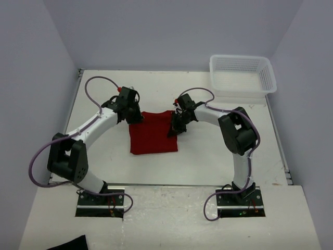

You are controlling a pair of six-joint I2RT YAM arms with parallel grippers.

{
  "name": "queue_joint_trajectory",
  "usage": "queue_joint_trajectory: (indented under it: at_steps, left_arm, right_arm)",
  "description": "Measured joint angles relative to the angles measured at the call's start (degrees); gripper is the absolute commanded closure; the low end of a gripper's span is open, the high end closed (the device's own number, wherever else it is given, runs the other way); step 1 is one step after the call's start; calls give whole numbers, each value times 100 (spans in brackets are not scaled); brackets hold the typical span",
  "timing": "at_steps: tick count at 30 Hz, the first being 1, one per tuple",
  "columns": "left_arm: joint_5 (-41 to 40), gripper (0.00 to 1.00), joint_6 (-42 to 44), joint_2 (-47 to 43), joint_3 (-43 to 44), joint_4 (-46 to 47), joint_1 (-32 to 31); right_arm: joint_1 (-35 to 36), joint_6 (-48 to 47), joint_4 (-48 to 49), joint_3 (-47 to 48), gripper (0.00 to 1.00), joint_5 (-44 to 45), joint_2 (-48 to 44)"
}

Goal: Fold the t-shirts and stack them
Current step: Smooth out wrinkles on the folded tshirt

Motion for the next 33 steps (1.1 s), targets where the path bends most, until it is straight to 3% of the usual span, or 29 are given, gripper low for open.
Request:
queue_joint_trajectory:
  at_steps: [6,14,20,28,33]
  left_arm:
    - [645,100,256,990,0,643,463]
    - [920,100,466,1952,157,999,1172]
    - [1298,100,501,2393,402,1252,1318]
    - [1499,100,544,2312,278,1561,1327]
    - [1342,100,584,1285,-94,1329,1327]
  right_arm:
    - [9,-57,-11,-31,100,0,-31]
    - [35,-74,-11,-52,100,0,-44]
    - [92,-26,72,-114,100,-26,-52]
    - [125,-168,70,-116,100,-15,-116]
    - [181,-326,-199,-96,100,66,-463]
